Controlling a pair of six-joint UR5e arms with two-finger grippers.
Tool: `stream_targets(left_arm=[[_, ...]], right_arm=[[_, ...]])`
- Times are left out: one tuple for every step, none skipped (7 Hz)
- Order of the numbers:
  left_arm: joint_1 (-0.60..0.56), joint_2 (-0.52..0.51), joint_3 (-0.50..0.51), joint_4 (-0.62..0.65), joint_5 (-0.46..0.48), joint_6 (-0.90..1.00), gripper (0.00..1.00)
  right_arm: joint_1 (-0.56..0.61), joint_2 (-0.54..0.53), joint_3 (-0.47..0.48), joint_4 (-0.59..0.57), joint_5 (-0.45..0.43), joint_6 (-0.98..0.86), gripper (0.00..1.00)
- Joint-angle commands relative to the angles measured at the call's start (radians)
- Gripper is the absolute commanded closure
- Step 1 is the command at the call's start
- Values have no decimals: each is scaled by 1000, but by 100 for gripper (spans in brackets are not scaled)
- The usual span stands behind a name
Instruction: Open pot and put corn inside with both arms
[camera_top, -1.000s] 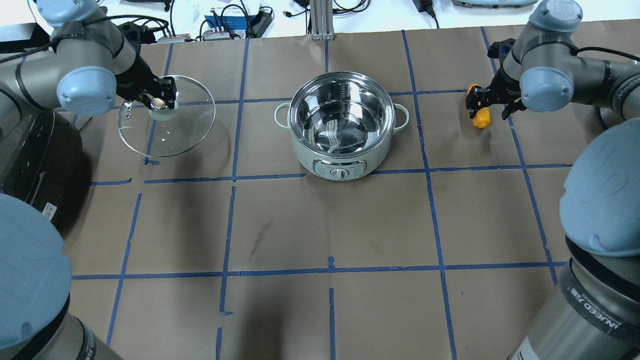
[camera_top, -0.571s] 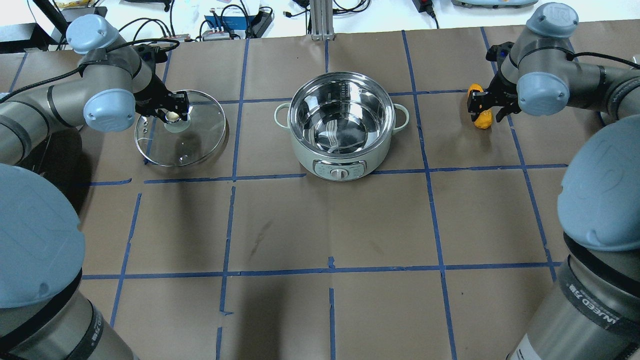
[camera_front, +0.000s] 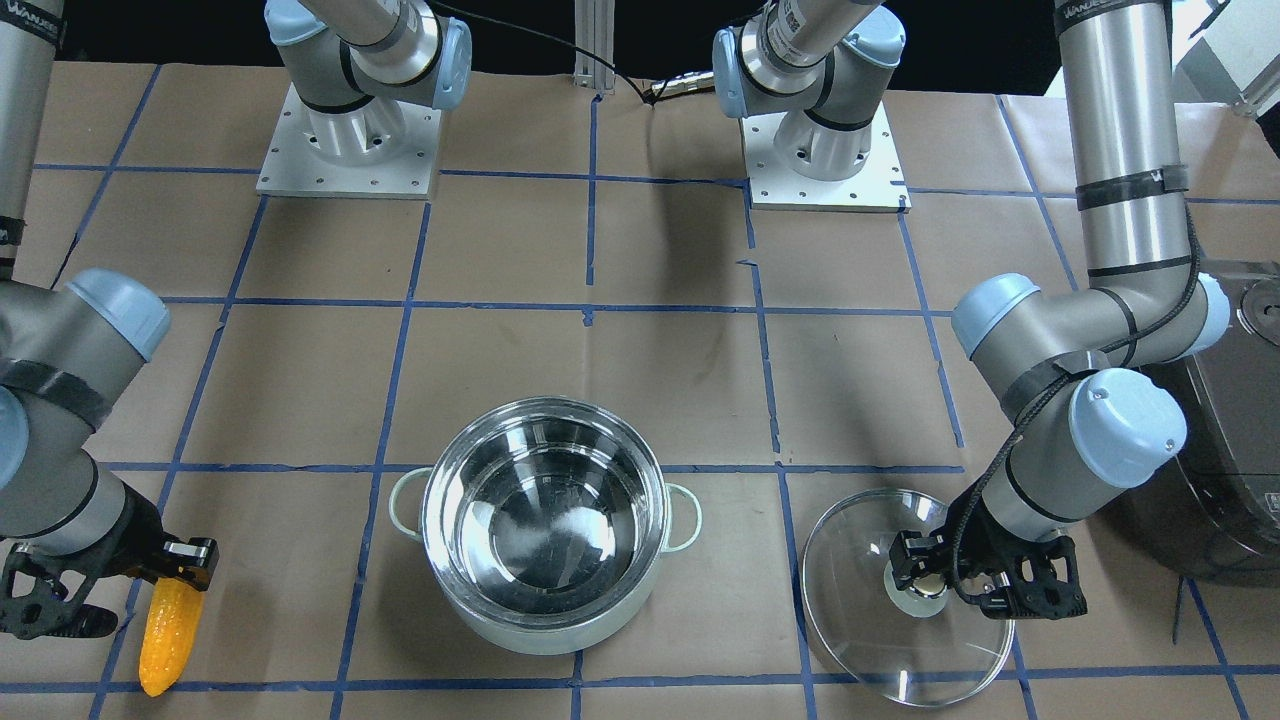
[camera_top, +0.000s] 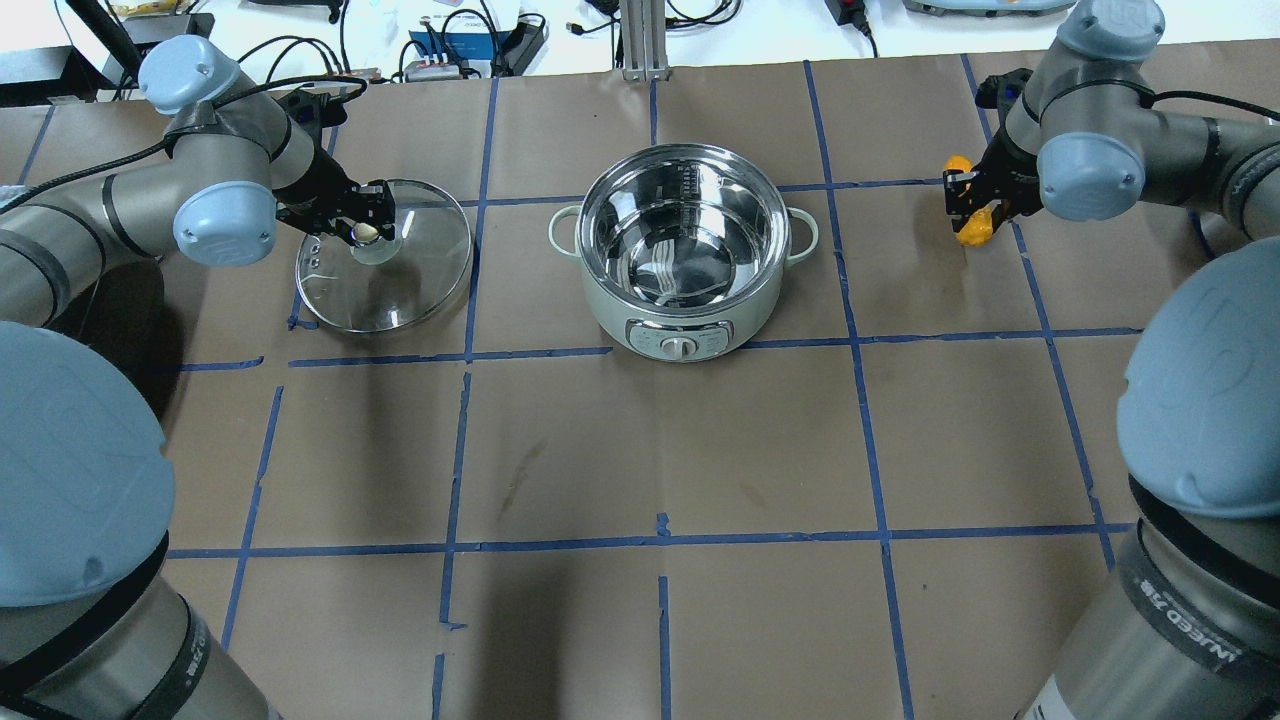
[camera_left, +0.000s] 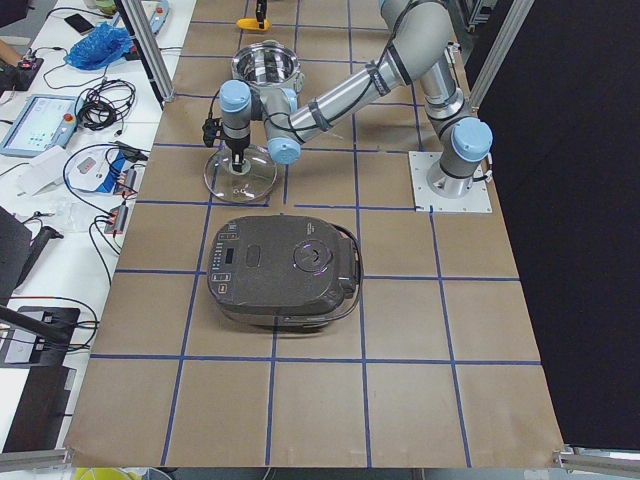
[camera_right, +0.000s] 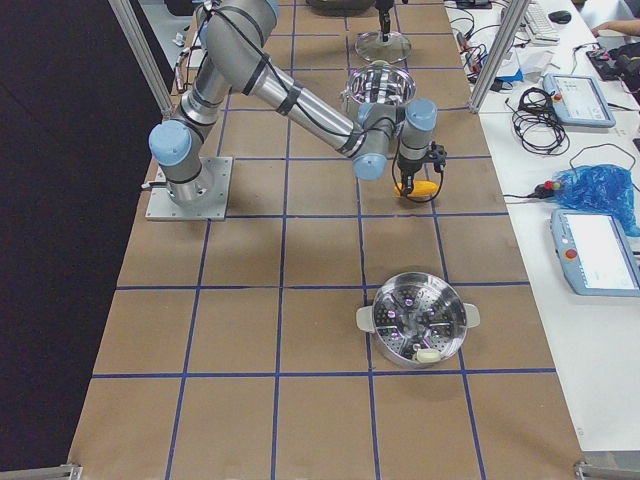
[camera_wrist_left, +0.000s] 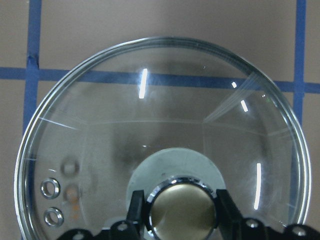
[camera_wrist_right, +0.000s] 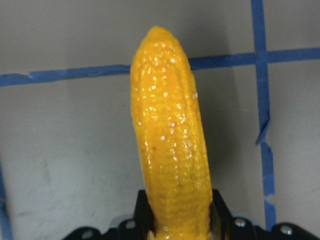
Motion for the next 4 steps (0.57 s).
stream_targets(left_arm=[[-22,63,0,-46,6,4,0],[-55,142,3,-155,19,-3,0],[-107,266,3,-317,92,-14,0],[-137,374,3,-422,103,-23,0]], right_arm=[[211,-160,-24,145,-46,116,90],[338,-178,-42,193,-79,222,89],[443,-176,-44,194,-82,316,89],[520,-163,-41,185,-79,514,89]])
